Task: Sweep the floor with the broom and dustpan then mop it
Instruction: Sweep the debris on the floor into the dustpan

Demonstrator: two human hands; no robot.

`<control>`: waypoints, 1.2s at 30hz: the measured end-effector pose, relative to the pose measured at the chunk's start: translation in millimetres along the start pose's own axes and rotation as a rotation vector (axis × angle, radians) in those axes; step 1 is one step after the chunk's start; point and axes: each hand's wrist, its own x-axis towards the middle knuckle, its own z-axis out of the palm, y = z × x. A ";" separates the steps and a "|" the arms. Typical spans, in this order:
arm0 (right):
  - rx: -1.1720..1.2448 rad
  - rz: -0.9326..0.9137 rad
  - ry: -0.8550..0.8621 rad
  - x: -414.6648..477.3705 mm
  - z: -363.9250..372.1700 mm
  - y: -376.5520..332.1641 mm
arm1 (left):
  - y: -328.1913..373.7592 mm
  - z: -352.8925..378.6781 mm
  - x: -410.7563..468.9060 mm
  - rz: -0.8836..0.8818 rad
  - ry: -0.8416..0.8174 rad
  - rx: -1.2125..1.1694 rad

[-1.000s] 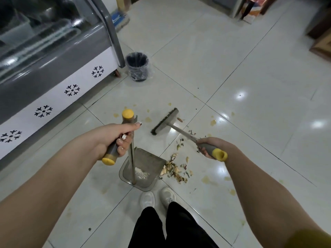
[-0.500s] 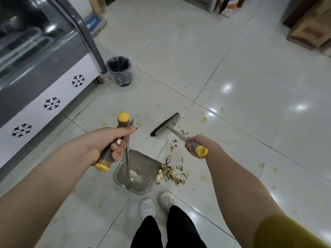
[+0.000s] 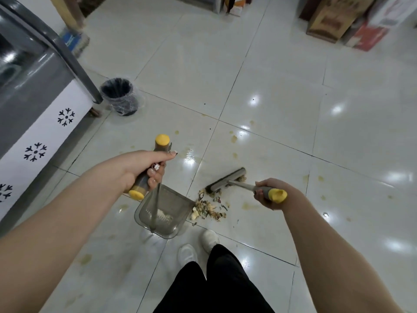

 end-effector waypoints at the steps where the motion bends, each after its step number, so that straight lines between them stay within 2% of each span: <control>1: 0.012 -0.009 -0.009 -2.9 -2.3 -0.1 | 0.1 0.6 -0.3 -0.003 -0.003 0.004; 8: 0.172 -0.054 -0.078 11.2 -8.9 3.8 | 3.8 7.0 4.4 -0.024 -0.014 0.017; 16: 0.296 -0.118 -0.008 28.0 4.3 -14.0 | 5.4 15.3 7.5 -0.009 -0.033 0.020; 18: 0.425 -0.096 0.012 27.8 0.2 -8.1 | 3.7 16.1 8.7 -0.009 -0.036 0.031; 23: 0.633 -0.082 0.014 16.4 8.0 37.6 | -8.3 11.7 5.5 -0.019 -0.082 0.097; 30: 0.865 -0.073 -0.028 3.9 64.5 142.6 | -32.5 -10.6 -14.2 -0.012 -0.162 0.237; 36: 0.984 -0.208 -0.072 -28.7 67.6 185.4 | -52.1 -29.6 -28.6 -0.002 -0.180 0.295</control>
